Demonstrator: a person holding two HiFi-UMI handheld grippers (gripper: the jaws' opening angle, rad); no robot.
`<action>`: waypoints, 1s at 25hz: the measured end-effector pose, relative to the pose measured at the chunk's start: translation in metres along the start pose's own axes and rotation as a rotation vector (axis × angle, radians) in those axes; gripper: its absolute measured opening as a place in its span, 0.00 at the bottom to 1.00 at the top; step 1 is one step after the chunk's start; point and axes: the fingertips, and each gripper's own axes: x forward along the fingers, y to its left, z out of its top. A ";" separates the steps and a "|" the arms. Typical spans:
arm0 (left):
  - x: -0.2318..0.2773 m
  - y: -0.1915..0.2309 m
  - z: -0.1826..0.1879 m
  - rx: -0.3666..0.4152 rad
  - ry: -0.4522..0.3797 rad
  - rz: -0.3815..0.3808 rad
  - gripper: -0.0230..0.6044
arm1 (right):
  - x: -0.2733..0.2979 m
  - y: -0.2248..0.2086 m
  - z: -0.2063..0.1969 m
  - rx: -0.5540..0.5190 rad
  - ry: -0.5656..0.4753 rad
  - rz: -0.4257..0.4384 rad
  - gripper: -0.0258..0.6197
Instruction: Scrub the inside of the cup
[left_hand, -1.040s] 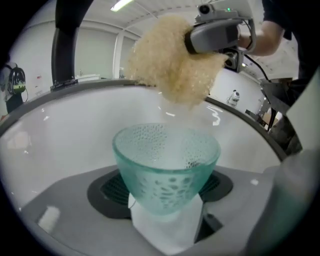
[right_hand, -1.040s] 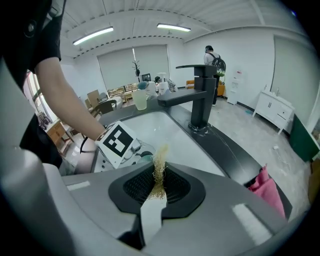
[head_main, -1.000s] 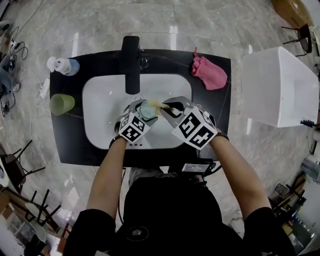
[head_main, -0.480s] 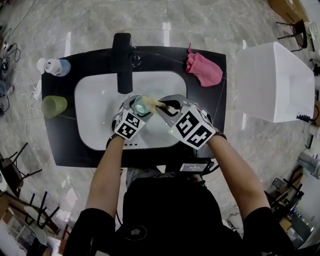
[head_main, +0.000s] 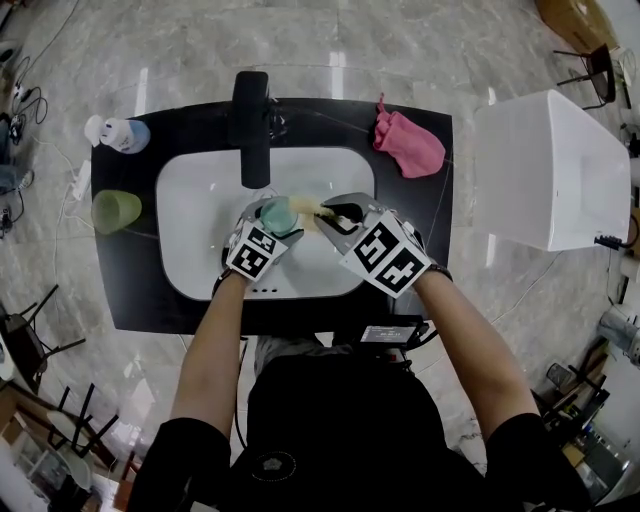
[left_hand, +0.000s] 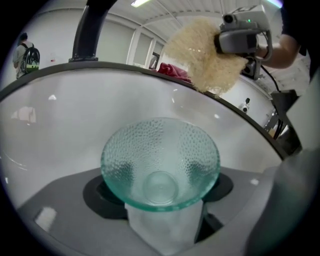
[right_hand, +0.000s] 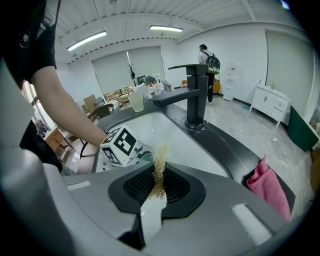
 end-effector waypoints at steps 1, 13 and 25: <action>-0.001 -0.001 0.000 -0.005 0.004 -0.002 0.64 | -0.001 0.000 -0.001 0.003 0.001 0.000 0.11; -0.034 0.007 -0.003 -0.076 0.015 0.076 0.77 | 0.000 0.005 -0.007 0.008 -0.003 0.024 0.11; -0.101 0.019 0.037 0.000 -0.057 0.276 0.77 | -0.015 0.003 0.007 -0.028 -0.069 0.044 0.11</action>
